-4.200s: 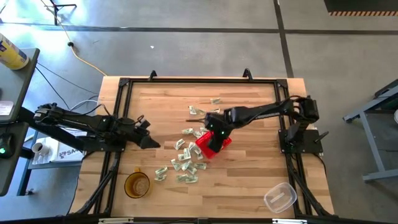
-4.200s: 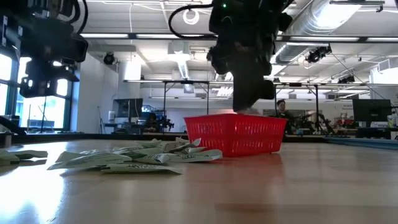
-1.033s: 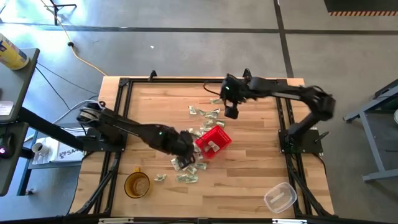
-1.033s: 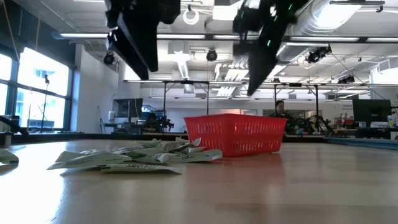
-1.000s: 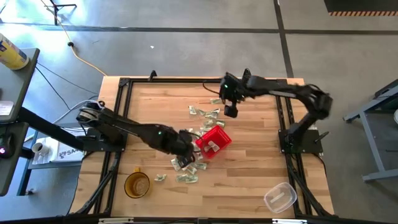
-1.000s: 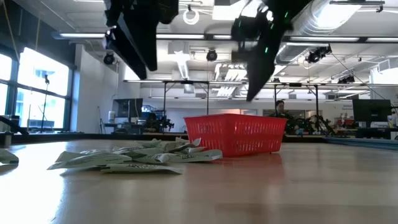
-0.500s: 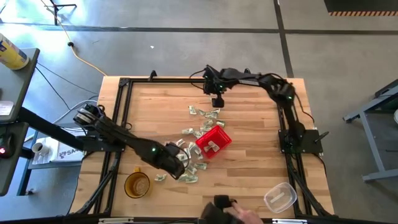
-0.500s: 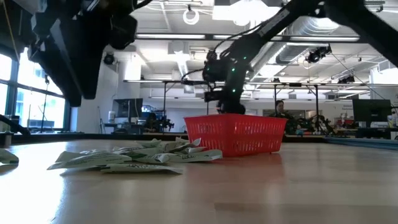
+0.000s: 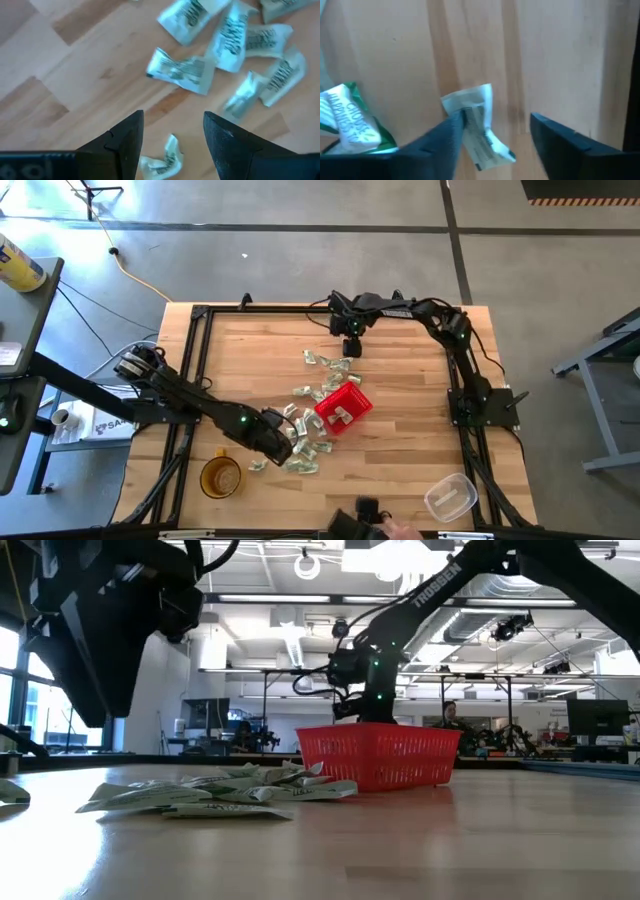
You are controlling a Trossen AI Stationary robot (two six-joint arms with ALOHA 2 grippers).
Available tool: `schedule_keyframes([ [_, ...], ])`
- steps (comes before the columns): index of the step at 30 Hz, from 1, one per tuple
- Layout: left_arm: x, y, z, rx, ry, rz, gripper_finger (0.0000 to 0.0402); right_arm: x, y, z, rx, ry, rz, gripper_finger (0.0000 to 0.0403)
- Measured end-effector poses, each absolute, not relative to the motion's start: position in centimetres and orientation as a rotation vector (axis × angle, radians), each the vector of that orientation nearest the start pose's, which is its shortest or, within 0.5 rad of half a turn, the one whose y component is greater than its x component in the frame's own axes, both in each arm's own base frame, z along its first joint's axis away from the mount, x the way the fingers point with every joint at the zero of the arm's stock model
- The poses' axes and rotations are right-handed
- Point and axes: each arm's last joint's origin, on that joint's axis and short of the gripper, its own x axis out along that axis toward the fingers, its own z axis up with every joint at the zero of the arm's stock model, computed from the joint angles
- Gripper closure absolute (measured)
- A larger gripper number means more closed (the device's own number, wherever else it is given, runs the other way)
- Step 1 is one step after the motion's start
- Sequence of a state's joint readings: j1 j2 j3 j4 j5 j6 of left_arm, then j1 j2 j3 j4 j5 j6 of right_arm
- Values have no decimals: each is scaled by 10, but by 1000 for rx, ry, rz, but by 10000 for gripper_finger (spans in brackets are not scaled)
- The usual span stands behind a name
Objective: Pick and place items into bin
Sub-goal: Put the light green stevia packet into the red bin
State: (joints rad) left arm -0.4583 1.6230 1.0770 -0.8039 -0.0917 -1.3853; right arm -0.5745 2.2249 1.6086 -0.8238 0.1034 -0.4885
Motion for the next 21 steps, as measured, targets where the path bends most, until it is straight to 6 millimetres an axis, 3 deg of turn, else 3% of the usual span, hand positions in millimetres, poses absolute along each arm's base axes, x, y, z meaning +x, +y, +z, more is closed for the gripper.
schedule_keyframes([
  [6, 265, -128, 197, -784, 1245, 589, 160, 366, -222, 136, -1, 1533, -190, 381],
  [10, 265, -128, 199, -774, 1243, 574, 160, 368, -210, 162, 94, 1539, -193, 382],
  [12, 265, -128, 200, -771, 1240, 564, 160, 366, -196, 198, 121, 1482, -179, 394],
  [14, 265, -128, 200, -752, 1245, 550, 160, 359, -170, 247, 124, 1384, -133, 398],
  [16, 265, -128, 200, -726, 1251, 530, 160, 350, -142, 281, 166, 1296, -68, 394],
  [18, 265, -128, 200, -689, 1259, 500, 160, 343, -115, 296, 226, 1262, -9, 397],
  [21, 265, -129, 200, -650, 1292, 440, 160, 342, -81, 294, 269, 1268, 3, 399],
])
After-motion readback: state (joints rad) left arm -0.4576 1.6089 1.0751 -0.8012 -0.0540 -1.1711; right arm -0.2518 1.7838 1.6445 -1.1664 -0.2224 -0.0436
